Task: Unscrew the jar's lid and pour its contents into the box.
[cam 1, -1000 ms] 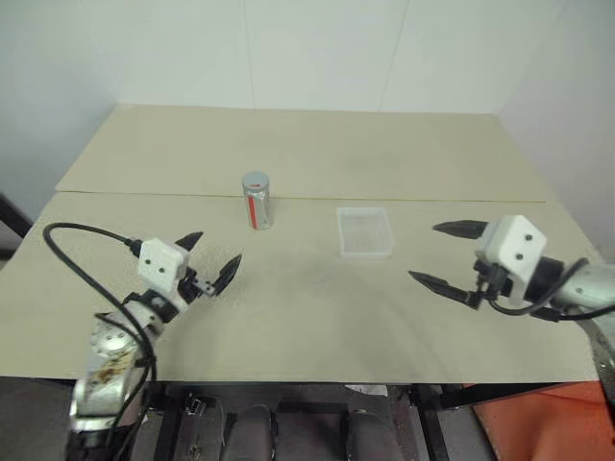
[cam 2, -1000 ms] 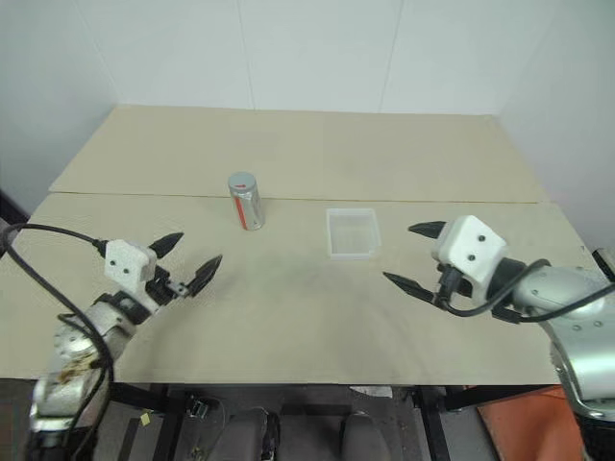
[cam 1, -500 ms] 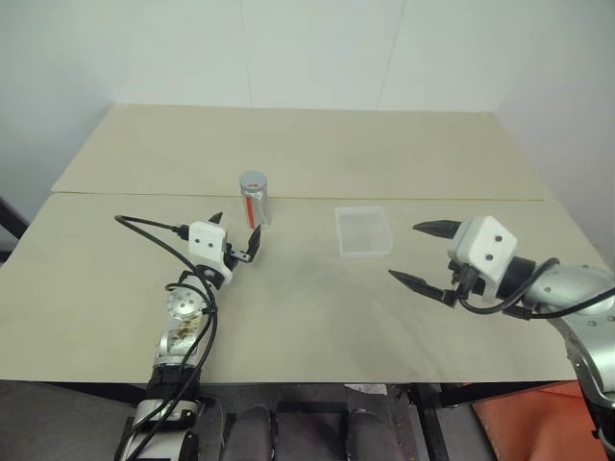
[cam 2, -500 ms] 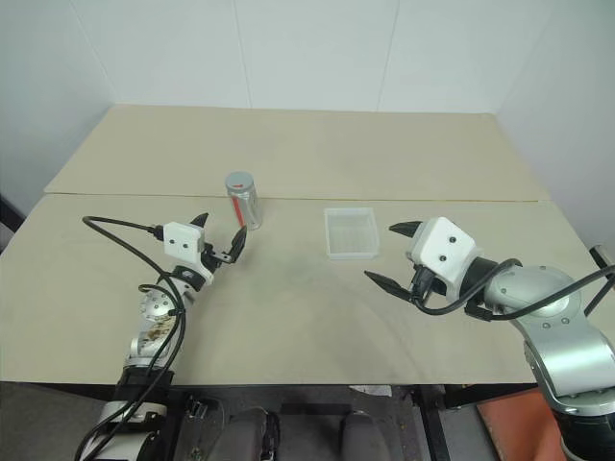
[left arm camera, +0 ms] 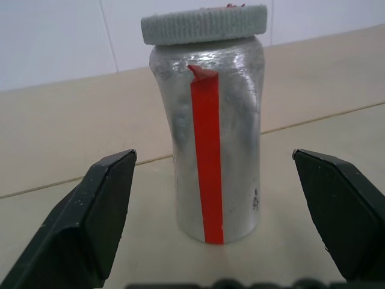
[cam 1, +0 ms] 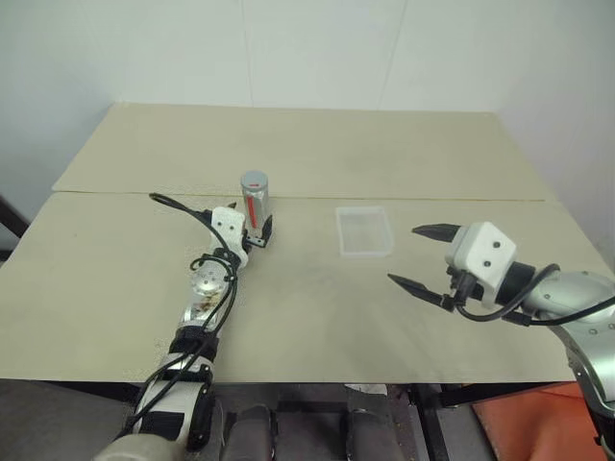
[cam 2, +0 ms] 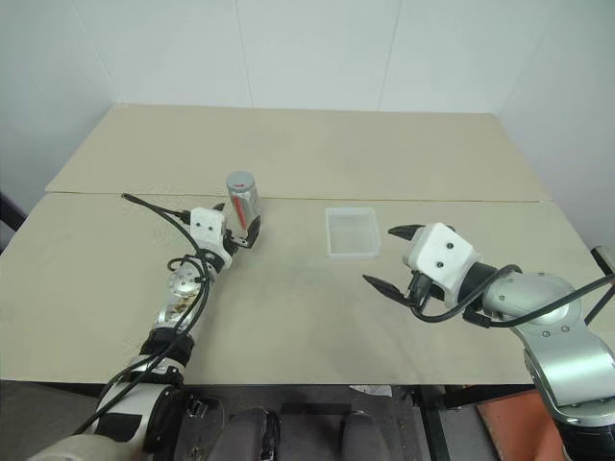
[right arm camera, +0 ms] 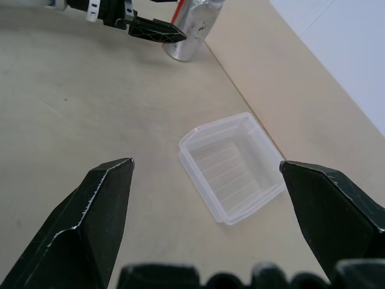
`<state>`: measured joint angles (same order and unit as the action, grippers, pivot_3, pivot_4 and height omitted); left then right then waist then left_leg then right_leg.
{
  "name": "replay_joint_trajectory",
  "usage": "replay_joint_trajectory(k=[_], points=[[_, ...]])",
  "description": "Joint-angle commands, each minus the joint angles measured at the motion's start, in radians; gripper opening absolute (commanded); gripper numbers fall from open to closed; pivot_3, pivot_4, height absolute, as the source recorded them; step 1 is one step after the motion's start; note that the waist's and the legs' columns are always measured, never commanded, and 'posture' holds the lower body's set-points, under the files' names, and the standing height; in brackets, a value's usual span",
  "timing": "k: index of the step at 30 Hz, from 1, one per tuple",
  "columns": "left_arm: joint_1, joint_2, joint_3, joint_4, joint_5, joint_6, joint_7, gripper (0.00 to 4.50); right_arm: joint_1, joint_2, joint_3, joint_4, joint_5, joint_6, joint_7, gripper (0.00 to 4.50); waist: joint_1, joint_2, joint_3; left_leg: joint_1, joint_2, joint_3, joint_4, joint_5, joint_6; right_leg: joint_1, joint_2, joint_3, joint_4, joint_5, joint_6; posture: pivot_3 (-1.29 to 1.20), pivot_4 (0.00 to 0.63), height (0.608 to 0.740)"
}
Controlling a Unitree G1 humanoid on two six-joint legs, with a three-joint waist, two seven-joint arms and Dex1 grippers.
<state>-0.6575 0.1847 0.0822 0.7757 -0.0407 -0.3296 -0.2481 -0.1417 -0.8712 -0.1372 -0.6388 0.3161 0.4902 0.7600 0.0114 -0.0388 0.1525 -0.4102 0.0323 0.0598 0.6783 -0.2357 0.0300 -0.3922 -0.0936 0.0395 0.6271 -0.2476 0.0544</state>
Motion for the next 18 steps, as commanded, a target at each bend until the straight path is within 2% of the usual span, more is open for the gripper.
replay_joint_trajectory(k=[1,10,18], points=[[-0.057,-0.012,0.006,0.058,-0.005,-0.052,0.003,4.5,-0.003,-0.005,-0.043,-0.043,0.005,0.003,-0.014,4.48,0.0,0.0,0.0,0.0,0.0,0.0,0.0,0.0,0.0,0.0,0.0,0.0,0.0,0.0,0.0,0.0,0.15,0.74],[-0.164,-0.031,0.045,0.266,-0.026,-0.103,0.03,4.5,0.019,-0.015,-0.081,-0.064,0.0,0.019,-0.023,4.48,0.0,0.0,0.0,-0.002,0.0,0.001,0.001,0.0,0.0,0.0,0.0,-0.001,-0.001,0.0,0.001,0.0,0.15,0.74],[-0.196,-0.034,0.076,0.344,-0.047,-0.183,-0.012,4.5,0.04,-0.028,-0.104,-0.076,-0.004,0.028,-0.021,4.48,0.0,0.0,0.0,-0.004,-0.001,0.001,0.001,0.0,0.0,-0.002,0.0,-0.001,-0.001,0.0,0.001,0.0,0.15,0.74]])
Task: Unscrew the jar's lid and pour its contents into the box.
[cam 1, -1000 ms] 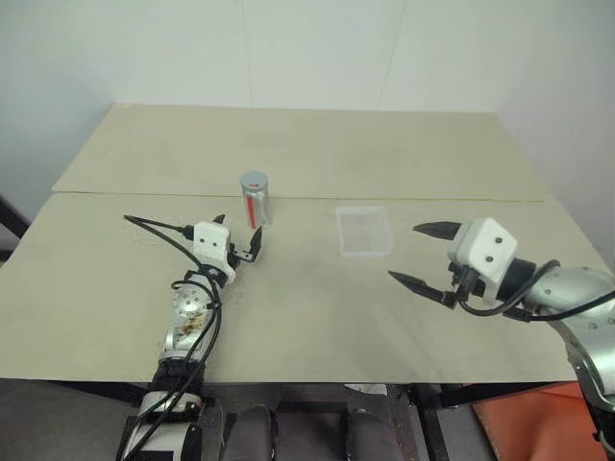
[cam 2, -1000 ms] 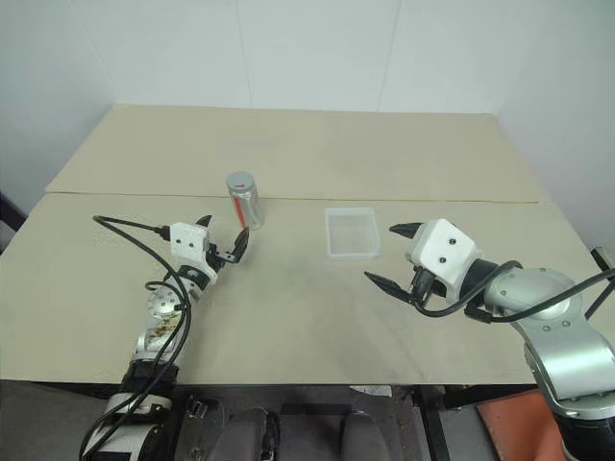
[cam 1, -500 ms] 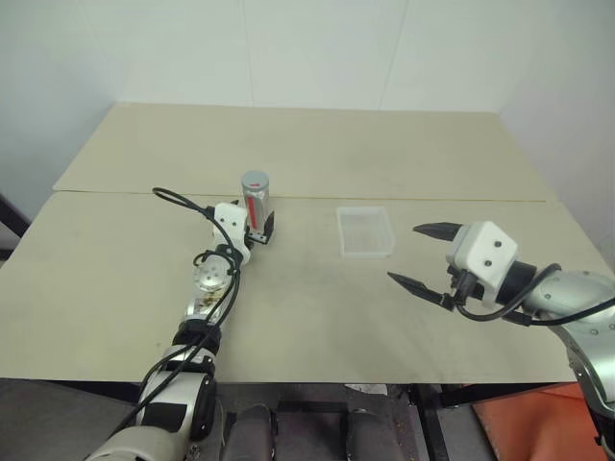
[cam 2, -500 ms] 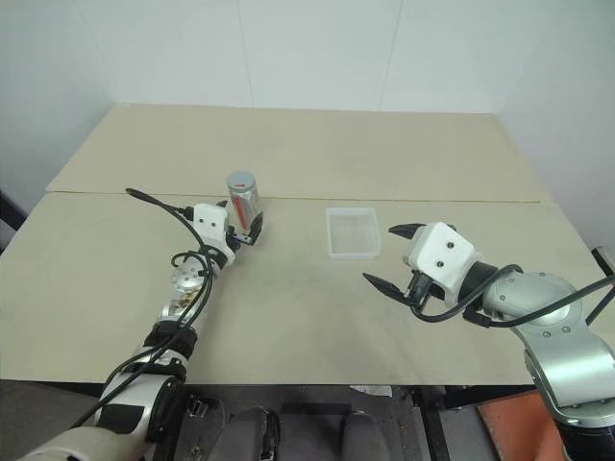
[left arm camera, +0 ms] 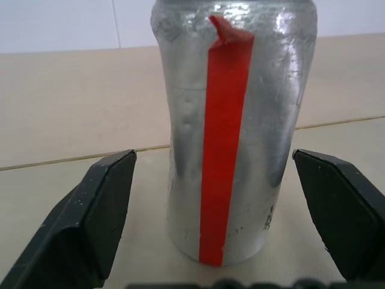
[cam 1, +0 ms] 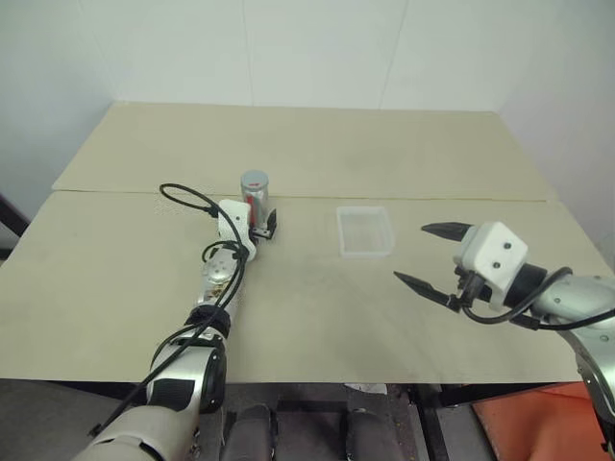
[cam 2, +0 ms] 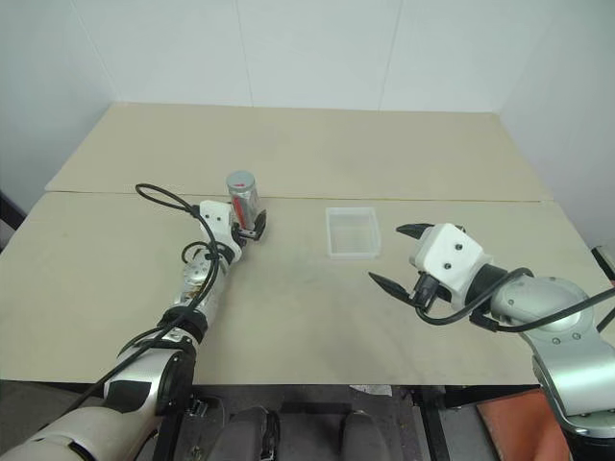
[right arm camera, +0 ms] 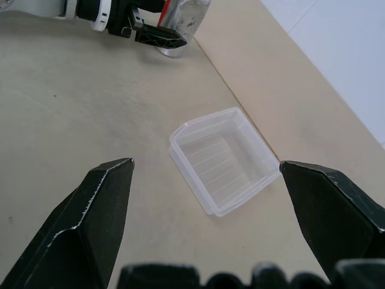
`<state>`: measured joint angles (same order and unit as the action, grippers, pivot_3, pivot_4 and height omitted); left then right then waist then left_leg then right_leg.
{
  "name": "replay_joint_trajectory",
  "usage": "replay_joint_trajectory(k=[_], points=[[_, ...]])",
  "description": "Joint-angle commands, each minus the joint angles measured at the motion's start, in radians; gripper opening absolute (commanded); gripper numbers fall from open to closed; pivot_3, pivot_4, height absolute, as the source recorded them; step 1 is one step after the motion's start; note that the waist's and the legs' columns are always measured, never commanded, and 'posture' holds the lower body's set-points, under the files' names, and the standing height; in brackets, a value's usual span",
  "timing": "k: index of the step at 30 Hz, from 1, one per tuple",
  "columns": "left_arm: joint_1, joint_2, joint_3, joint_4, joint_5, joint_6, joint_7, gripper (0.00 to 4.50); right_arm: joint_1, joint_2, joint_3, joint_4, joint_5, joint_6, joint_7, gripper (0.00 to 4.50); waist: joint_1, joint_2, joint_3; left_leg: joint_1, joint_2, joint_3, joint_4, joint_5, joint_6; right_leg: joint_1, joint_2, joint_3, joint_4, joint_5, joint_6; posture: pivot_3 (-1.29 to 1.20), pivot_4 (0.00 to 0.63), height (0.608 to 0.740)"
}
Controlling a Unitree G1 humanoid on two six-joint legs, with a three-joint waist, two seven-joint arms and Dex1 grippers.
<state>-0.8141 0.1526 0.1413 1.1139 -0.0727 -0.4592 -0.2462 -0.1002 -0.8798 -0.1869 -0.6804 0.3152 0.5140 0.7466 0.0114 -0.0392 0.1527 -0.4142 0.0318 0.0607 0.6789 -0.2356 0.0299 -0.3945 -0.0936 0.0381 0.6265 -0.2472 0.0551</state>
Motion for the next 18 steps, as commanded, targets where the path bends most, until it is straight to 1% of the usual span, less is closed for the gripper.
replay_joint_trajectory(k=[1,6,10,13,18], points=[[-0.044,-0.004,0.023,0.013,-0.021,-0.064,-0.019,4.5,-0.001,-0.022,-0.057,-0.036,-0.002,0.006,-0.007,4.48,0.0,0.0,0.0,0.0,0.0,0.0,0.0,0.0,0.0,0.0,0.0,0.0,0.0,0.0,0.0,0.0,0.15,0.74],[-0.061,-0.003,0.021,0.042,-0.009,-0.105,-0.048,4.5,-0.004,-0.034,-0.066,-0.038,0.005,0.014,-0.001,4.48,0.001,0.0,0.0,-0.001,0.0,0.0,0.0,0.0,0.0,0.0,0.0,-0.001,0.0,0.0,0.0,0.0,0.15,0.74],[-0.074,-0.006,0.023,0.066,-0.002,-0.084,-0.046,4.5,-0.01,-0.036,-0.067,-0.041,0.006,0.024,-0.004,4.48,0.0,0.0,0.0,-0.001,0.0,0.001,0.0,0.0,0.0,0.0,0.0,-0.001,0.0,0.0,0.0,0.0,0.15,0.74],[-0.076,-0.011,0.03,0.079,-0.011,-0.077,-0.061,3.94,-0.012,-0.036,-0.068,-0.046,0.008,0.03,-0.008,4.5,0.0,0.0,0.0,-0.001,0.0,0.0,0.0,0.0,0.0,0.0,0.0,-0.001,0.0,0.0,0.0,0.0,0.15,0.74],[-0.075,-0.021,0.036,0.088,-0.012,-0.094,-0.064,2.4,-0.006,-0.037,-0.083,-0.053,0.011,0.041,-0.009,4.5,0.0,0.0,0.0,-0.001,0.0,0.0,0.0,0.0,0.0,0.0,0.0,-0.001,0.0,0.0,0.0,0.0,0.15,0.74]])
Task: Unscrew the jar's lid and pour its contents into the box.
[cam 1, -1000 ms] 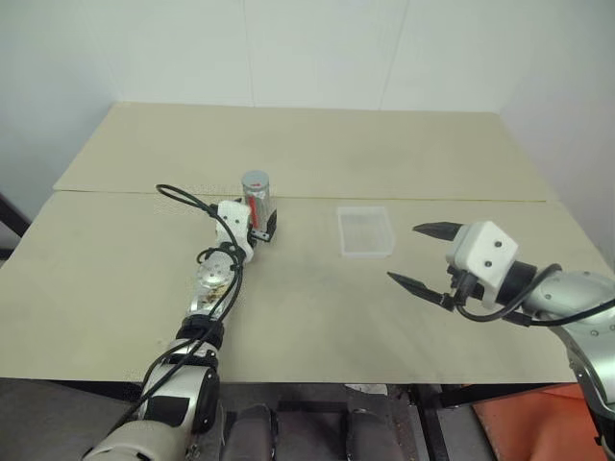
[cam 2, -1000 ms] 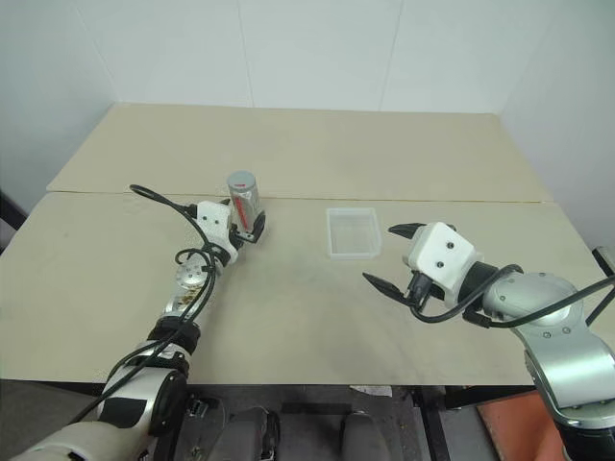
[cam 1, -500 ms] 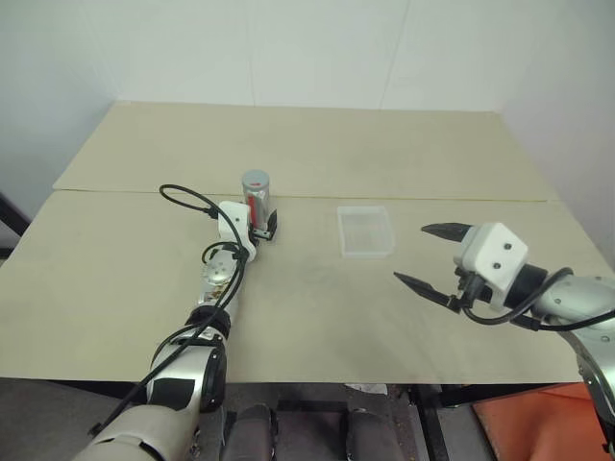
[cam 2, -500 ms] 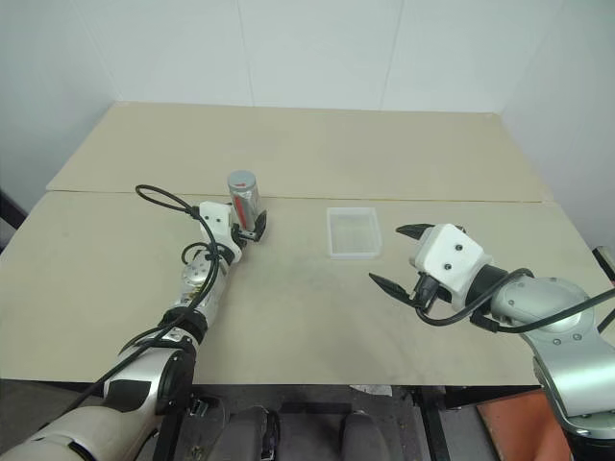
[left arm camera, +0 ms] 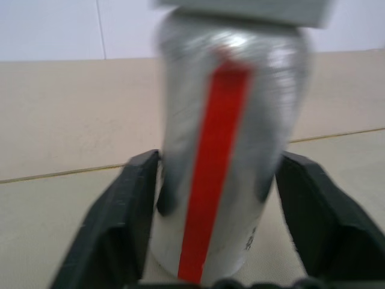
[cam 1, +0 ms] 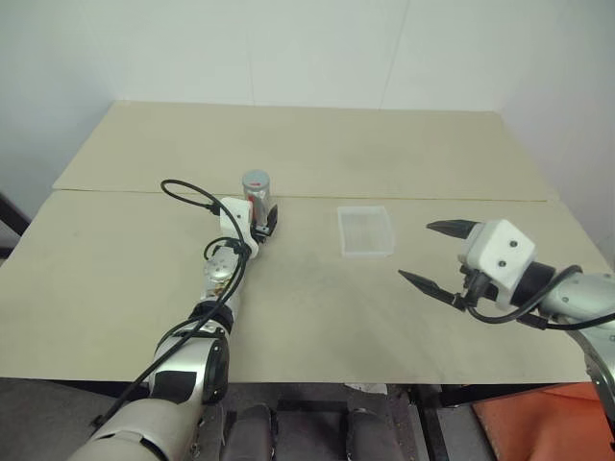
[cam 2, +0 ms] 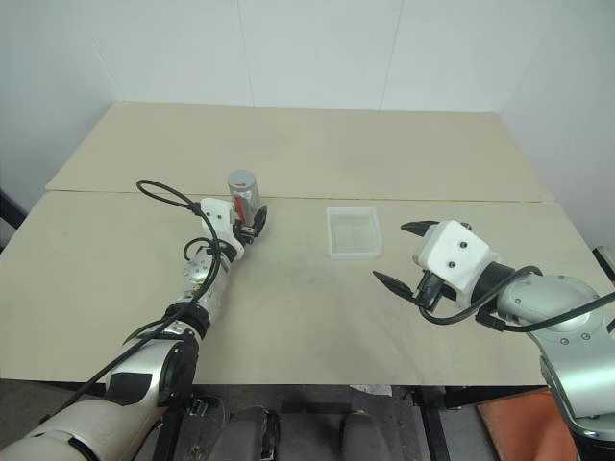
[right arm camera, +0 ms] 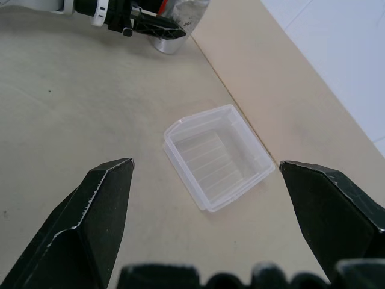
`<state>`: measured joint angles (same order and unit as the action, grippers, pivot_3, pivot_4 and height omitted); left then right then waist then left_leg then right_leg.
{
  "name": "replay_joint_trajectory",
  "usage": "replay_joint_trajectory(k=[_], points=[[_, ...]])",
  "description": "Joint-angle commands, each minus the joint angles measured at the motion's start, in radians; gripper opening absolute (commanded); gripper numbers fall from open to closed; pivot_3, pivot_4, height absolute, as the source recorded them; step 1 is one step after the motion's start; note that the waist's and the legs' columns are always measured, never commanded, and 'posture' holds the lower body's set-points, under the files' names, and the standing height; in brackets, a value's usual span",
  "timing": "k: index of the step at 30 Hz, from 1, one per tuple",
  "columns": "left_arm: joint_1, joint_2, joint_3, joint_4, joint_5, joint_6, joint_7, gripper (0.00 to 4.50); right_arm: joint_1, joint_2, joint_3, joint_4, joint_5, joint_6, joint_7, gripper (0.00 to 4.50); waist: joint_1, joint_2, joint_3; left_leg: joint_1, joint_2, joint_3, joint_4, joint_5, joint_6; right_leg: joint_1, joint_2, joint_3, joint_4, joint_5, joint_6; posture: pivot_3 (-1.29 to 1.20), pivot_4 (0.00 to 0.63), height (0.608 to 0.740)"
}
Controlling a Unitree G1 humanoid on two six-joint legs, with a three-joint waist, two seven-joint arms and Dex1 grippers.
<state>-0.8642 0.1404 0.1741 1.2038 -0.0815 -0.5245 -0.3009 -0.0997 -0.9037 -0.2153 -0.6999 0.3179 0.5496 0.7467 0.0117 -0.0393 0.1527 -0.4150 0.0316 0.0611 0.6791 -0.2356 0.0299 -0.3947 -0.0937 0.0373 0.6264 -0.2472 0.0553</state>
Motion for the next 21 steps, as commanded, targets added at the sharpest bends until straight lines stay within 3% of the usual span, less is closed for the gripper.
replay_joint_trajectory(k=[1,7,12,14,17,21], points=[[-0.027,-0.009,0.001,0.0,0.001,-0.031,-0.003,2.08,-0.004,-0.015,-0.057,-0.034,0.005,0.007,-0.008,4.5,0.0,0.0,0.0,0.0,0.0,0.0,0.0,0.0,0.0,0.0,0.0,0.0,0.0,0.0,0.0,0.0,0.15,0.74],[-0.038,0.001,-0.004,0.009,0.019,-0.029,0.026,2.03,0.002,-0.014,-0.062,-0.038,0.0,0.01,-0.008,4.5,0.0,0.0,0.0,0.0,0.0,0.0,0.0,0.0,0.0,0.0,0.0,0.0,0.0,0.0,0.0,0.0,0.15,0.74],[-0.026,0.018,-0.003,-0.072,-0.009,-0.003,-0.046,2.03,-0.003,-0.005,-0.054,-0.05,0.003,0.022,-0.021,4.5,0.0,0.0,0.0,0.0,0.0,0.0,0.0,0.0,0.0,0.0,0.0,0.0,0.0,0.0,0.0,0.0,0.15,0.74],[0.016,0.032,-0.018,-0.213,-0.062,0.084,-0.187,2.03,-0.02,0.005,-0.045,-0.062,0.019,0.044,-0.034,4.5,-0.001,0.0,0.0,-0.001,0.0,0.0,0.0,0.0,0.0,-0.001,0.0,0.0,0.0,0.0,0.0,0.0,0.15,0.74],[0.176,0.098,-0.105,-0.603,-0.138,0.264,-0.409,2.03,-0.102,0.066,-0.005,-0.073,0.081,0.128,-0.089,4.5,-0.015,0.0,0.0,-0.001,0.001,-0.001,-0.001,0.0,0.0,-0.003,0.0,0.001,0.001,0.0,0.0,0.0,0.15,0.74],[0.355,0.16,-0.169,-1.008,-0.194,0.491,-0.45,2.03,-0.222,0.206,0.119,-0.087,0.117,0.224,-0.197,4.5,-0.028,0.001,0.0,-0.001,0.002,-0.002,-0.001,0.001,-0.001,-0.005,0.001,0.004,0.004,0.0,-0.001,0.0,0.15,0.74]])
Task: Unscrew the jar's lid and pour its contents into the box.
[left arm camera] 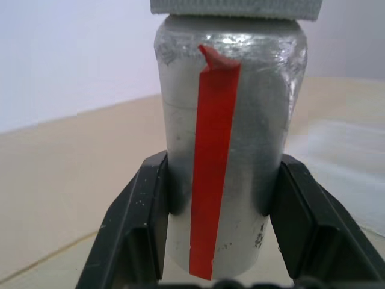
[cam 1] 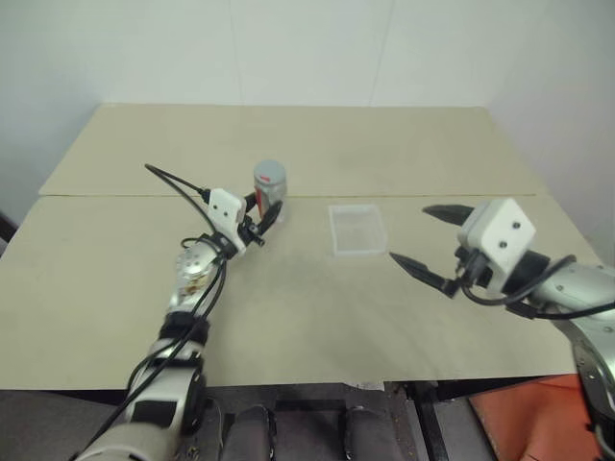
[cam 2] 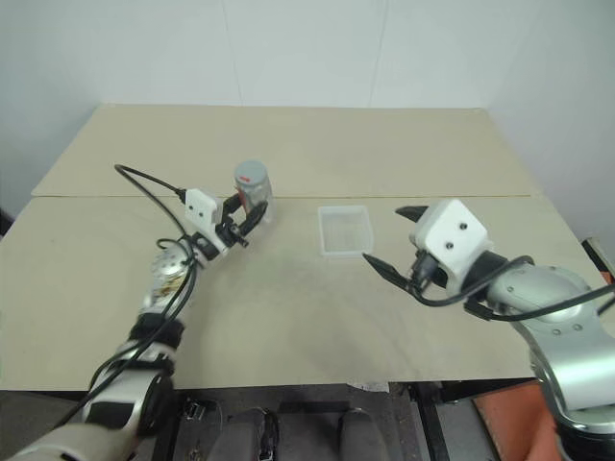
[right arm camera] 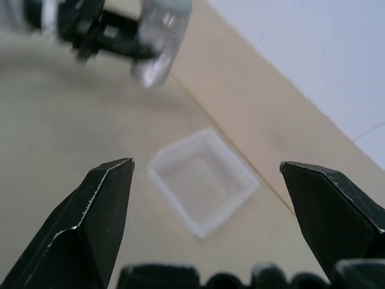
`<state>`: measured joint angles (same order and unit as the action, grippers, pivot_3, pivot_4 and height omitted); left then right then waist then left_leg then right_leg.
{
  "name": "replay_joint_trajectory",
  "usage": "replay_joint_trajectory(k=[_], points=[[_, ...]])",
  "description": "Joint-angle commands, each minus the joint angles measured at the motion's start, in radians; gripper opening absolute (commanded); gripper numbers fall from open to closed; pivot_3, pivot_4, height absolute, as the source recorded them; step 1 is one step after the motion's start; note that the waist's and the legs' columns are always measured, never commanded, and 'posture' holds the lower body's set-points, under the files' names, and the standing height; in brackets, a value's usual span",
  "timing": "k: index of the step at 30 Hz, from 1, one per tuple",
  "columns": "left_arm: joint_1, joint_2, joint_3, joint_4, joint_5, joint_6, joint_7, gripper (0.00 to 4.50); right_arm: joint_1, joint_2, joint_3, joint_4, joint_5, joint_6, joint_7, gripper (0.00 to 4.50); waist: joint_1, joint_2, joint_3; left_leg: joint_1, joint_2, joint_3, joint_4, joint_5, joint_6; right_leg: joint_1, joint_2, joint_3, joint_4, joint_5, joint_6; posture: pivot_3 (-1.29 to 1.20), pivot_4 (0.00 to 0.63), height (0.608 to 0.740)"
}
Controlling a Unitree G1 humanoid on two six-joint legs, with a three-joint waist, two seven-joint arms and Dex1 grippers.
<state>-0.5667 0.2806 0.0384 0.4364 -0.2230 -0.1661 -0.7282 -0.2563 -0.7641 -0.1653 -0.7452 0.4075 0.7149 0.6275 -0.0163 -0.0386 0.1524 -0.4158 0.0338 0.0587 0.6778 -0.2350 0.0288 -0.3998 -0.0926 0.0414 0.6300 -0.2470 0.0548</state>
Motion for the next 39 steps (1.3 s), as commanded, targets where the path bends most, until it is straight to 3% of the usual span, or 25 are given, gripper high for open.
replay_joint_trajectory(k=[1,5,8,12,16,30,39], points=[[0.091,0.023,-0.043,-0.31,-0.06,0.177,-0.012,2.03,-0.092,0.107,0.109,-0.043,0.018,0.074,-0.113,4.5,0.002,0.0,0.0,0.0,0.0,0.0,0.0,0.0,0.0,0.0,0.0,0.0,0.0,0.0,0.0,0.0,0.15,0.74],[0.198,0.011,-0.082,-0.48,-0.062,0.273,0.024,2.03,-0.148,0.286,0.228,-0.057,-0.003,0.131,-0.251,4.5,0.007,0.0,0.0,0.0,0.0,0.0,0.002,0.0,0.0,0.0,0.0,0.0,0.002,0.0,0.0,0.0,0.15,0.74],[0.231,-0.022,-0.09,-0.534,-0.063,0.32,0.08,2.03,-0.133,0.354,0.291,-0.07,-0.034,0.132,-0.311,4.5,0.016,0.0,0.0,0.0,-0.001,-0.001,0.002,0.0,0.0,0.0,-0.001,0.0,0.001,0.0,0.0,0.0,0.15,0.74],[0.26,-0.041,-0.103,-0.611,-0.148,0.383,0.035,2.03,-0.115,0.441,0.312,-0.052,-0.043,0.103,-0.365,4.5,0.015,0.0,0.0,-0.001,-0.001,-0.001,0.002,0.0,0.0,-0.001,-0.001,0.0,0.001,0.0,0.0,0.0,0.15,0.74],[0.266,-0.05,-0.132,-0.609,-0.108,0.345,0.046,2.03,-0.122,0.518,0.312,-0.008,-0.074,0.062,-0.417,4.5,0.009,0.001,0.0,0.0,-0.001,-0.001,0.002,0.0,0.0,-0.001,0.0,0.0,0.002,0.0,0.0,0.0,0.15,0.74],[0.254,-0.071,-0.152,-0.574,-0.059,0.29,0.081,2.03,-0.143,0.53,0.386,0.07,-0.219,-0.052,-0.422,4.5,0.003,0.001,0.0,0.0,-0.001,0.0,0.001,0.0,0.0,-0.002,0.0,0.0,0.001,0.0,0.0,0.0,0.15,0.74],[0.26,-0.094,-0.164,-0.577,-0.052,0.288,0.094,2.03,-0.138,0.551,0.375,0.078,-0.229,-0.058,-0.415,4.5,0.003,0.001,0.0,-0.001,-0.001,0.0,0.001,0.0,0.0,-0.002,0.0,0.0,0.001,0.0,0.0,0.0,0.15,0.74]])
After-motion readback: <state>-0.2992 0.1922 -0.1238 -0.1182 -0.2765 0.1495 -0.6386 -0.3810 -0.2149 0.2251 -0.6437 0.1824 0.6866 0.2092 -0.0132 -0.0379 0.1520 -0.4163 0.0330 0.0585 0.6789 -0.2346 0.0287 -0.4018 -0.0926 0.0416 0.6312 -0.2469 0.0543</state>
